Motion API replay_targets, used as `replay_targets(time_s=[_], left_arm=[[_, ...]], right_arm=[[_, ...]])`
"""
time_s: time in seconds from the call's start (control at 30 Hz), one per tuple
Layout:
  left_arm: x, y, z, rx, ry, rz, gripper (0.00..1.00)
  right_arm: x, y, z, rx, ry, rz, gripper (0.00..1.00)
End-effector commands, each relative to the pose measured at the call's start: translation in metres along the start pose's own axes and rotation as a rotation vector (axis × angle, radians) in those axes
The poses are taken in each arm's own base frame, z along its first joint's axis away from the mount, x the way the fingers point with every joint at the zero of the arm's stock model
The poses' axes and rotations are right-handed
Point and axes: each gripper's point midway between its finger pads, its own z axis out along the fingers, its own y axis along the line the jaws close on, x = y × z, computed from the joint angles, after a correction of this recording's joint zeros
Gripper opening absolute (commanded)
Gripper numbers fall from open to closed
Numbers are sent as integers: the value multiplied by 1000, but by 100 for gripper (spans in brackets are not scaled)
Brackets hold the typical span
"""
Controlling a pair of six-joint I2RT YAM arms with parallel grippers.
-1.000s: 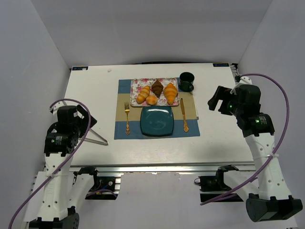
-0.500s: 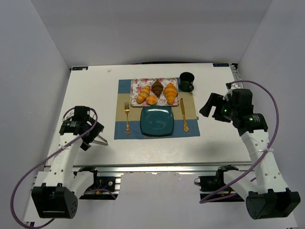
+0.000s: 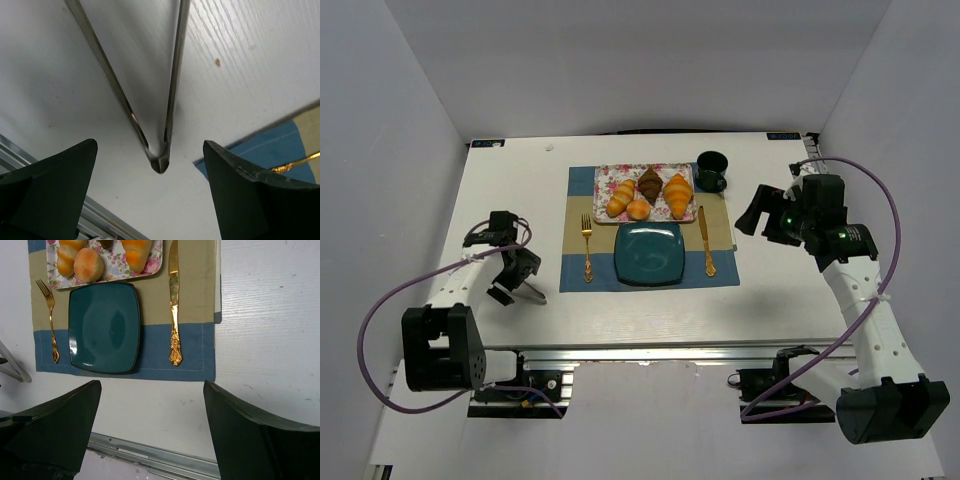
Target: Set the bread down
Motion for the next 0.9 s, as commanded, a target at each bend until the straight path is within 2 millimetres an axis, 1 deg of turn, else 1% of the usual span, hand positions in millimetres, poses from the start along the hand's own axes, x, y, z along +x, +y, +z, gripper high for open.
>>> replay_targets(time_s=[0.0,0.2,0.43,0.53,0.73,0.87], left_arm=[[-26,-8,5,19,-64,-53,98],[-36,-4,24,-33,-64,-56,98],[-42,-4,40,-37,-70,-84,98],[-40,1,47,-58,-54,-84,98],[-35,3,56,-63,-42,-108,97],[-30,6,61,-67,-36,-149,92]], right_arm=[[-29,11,-6,-28,-81,-42,90],[-31,8,-2,-7,-72,-51,89],[-32,6,1,3,-64,-57,89],[-31,5,2,7,-60,-54,89],[-30,2,2,21,-55,-54,89],[-30,1,3,27,-55,-52,89]])
